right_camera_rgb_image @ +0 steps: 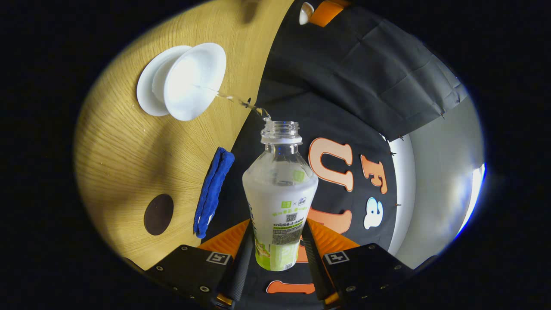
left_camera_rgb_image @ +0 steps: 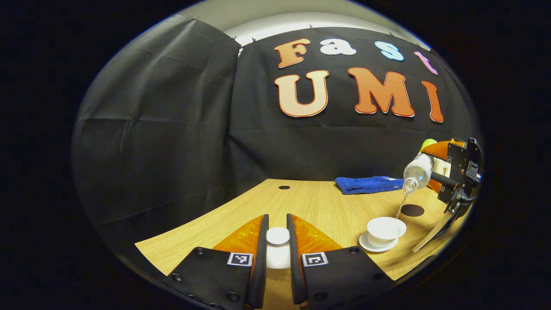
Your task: Open the teacup lid with one hand, grasp the water bottle and pour water into the teacup with the other hand; after pouring, place the water bottle on the coaster and then close the teacup lid.
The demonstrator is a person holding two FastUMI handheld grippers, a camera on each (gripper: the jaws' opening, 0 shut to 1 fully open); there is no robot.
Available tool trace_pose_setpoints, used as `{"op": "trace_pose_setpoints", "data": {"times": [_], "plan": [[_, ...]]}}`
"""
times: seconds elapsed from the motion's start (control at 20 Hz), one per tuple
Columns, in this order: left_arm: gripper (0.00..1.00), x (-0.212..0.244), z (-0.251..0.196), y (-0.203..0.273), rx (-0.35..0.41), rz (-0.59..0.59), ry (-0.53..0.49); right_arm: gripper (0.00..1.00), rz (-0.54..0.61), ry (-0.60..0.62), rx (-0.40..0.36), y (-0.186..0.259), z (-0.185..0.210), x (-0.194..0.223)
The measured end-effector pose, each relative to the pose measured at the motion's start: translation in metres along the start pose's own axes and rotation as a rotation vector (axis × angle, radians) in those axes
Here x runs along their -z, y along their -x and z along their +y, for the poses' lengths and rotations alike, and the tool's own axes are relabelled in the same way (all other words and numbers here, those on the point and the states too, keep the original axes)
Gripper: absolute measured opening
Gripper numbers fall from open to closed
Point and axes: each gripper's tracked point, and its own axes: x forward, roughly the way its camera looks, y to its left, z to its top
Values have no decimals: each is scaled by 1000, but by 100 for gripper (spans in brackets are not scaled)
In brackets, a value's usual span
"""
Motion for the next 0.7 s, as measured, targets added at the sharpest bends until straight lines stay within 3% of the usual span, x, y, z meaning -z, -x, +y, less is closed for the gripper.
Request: {"op": "trace_pose_setpoints", "data": {"times": [0.35, 0.7], "plan": [[25, 1, 5, 2, -3, -3, 5, 64, -28, 74, 61, -6, -28, 2], [25, 2, 9, 4, -1, -1, 7, 64, -76, 157, 66, -9, -36, -3]]}}
